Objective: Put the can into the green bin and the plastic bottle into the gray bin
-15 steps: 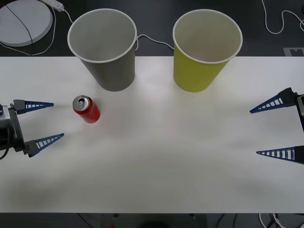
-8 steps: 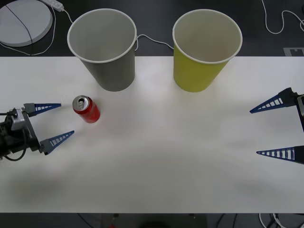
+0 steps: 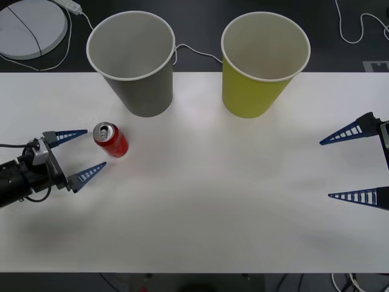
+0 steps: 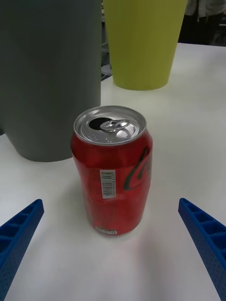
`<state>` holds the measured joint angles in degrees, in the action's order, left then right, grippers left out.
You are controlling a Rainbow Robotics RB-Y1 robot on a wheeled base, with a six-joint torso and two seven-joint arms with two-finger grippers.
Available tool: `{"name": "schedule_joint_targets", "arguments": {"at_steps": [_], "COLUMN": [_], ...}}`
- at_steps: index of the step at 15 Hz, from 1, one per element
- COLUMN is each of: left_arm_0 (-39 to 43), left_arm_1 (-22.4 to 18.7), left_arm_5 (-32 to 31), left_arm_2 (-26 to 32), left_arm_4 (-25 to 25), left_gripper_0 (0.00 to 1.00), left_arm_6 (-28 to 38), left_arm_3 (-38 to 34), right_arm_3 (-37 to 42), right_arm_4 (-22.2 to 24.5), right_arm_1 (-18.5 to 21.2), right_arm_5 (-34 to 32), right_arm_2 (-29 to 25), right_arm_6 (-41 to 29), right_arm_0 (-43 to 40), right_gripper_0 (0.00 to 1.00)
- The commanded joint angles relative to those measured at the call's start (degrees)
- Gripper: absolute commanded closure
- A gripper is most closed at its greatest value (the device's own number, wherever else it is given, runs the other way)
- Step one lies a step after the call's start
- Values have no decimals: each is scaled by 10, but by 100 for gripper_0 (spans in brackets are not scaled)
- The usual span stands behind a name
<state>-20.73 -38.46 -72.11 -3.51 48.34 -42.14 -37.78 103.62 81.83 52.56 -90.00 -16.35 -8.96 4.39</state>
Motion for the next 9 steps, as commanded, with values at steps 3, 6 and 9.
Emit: {"name": "schedule_joint_targets", "arguments": {"at_steps": [3, 6, 9], "left_arm_0": [-8, -16, -26], "left_arm_1": [24, 37, 53], "left_arm_5": [16, 30, 48], "left_arm_2": [1, 0, 1], "left_arm_4": [-1, 2, 9], "left_gripper_0": [0, 0, 0], "left_arm_6": [-4, -4, -2], "left_arm_3": [3, 3, 3], "right_arm_3": [0, 0, 0], "right_arm_4": [0, 0, 0], "right_arm_1": [0, 0, 0], "right_arm_5": [0, 0, 0], "right_arm_2": [0, 0, 0], "right_arm_6": [0, 0, 0], "right_arm_0": [0, 0, 0], "right_gripper_0": [0, 0, 0]}}
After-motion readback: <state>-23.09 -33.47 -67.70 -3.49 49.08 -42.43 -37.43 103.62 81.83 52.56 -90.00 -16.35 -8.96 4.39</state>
